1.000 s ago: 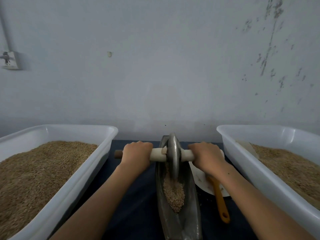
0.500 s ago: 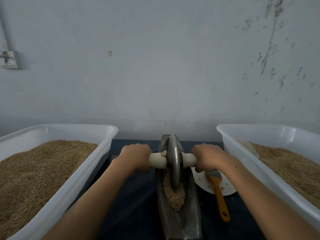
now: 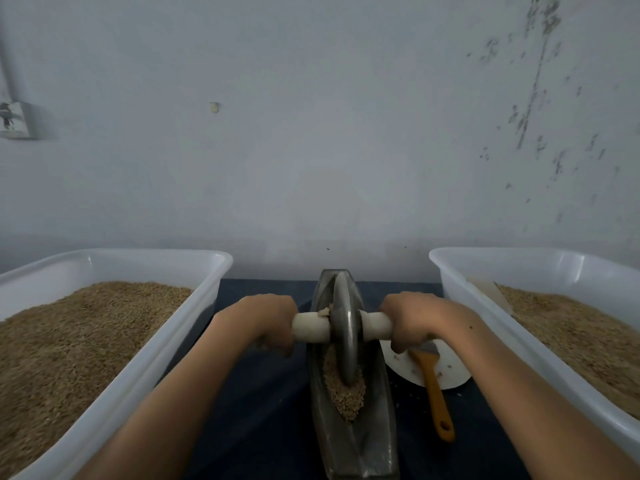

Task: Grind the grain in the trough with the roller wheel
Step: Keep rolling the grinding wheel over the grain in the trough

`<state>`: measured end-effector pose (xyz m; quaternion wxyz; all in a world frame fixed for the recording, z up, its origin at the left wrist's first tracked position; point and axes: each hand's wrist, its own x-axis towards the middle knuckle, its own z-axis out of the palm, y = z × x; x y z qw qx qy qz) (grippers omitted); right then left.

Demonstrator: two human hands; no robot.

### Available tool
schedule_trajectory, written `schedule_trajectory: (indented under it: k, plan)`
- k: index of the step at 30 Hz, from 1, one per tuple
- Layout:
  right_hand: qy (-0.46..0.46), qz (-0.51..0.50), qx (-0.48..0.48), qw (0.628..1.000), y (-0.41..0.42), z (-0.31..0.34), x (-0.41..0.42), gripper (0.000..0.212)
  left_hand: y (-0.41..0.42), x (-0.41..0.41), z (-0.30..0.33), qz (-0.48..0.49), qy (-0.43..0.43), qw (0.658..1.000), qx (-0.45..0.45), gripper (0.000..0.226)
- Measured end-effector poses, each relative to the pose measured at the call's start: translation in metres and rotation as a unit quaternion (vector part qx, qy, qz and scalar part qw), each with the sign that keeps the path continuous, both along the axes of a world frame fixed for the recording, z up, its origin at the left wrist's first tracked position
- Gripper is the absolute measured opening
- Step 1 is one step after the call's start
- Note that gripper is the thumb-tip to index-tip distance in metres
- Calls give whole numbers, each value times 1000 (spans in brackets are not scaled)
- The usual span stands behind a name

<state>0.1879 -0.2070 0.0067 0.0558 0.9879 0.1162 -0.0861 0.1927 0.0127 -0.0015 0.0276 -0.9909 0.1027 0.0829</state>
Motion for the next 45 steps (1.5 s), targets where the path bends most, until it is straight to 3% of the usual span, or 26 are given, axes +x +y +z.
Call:
schedule_trajectory:
  k: [3, 9, 12, 14, 18, 22, 26, 33, 36, 40, 42, 45]
  plan:
    - [0, 0, 0, 1000, 1, 0, 0, 38, -1, -1, 1, 6, 2, 1000, -8, 36]
    - [-150, 10, 9, 989, 3, -10, 4, 23, -7, 1, -9, 6, -194, 981, 23, 31]
    - [-216, 8, 34, 976, 5, -16, 6, 16, -9, 2, -14, 13, -252, 968, 12, 26]
    - [-201, 10, 24, 979, 5, -14, 7, 19, -9, 2, -12, 10, -233, 972, 16, 30]
    - [-66, 7, -7, 998, 2, -3, 2, 36, -5, -4, 0, 0, -90, 996, 25, 43]
    - [15, -4, -2, 1000, 2, 1, -3, 42, -3, -7, 4, -3, 23, 1000, -4, 37]
    - [-12, -1, 5, 1000, 3, 1, -3, 38, -5, -6, 1, 6, -54, 998, 14, 38]
    - [-214, 9, 28, 977, 6, -13, 2, 17, -10, 1, -11, 12, -237, 971, 17, 28]
    - [-156, 11, 6, 988, 5, -7, 1, 26, -8, 0, -9, 8, -194, 981, 30, 34]
    - [-10, -3, -6, 1000, 3, 2, -4, 40, -4, -3, -1, 1, -58, 998, 30, 45]
    - [16, -9, 1, 1000, 3, 2, -4, 42, -3, -4, 0, 1, -24, 1000, 20, 44]
    - [3, -8, 5, 1000, 4, 1, -3, 40, -4, -3, -1, 6, -38, 999, 17, 43]
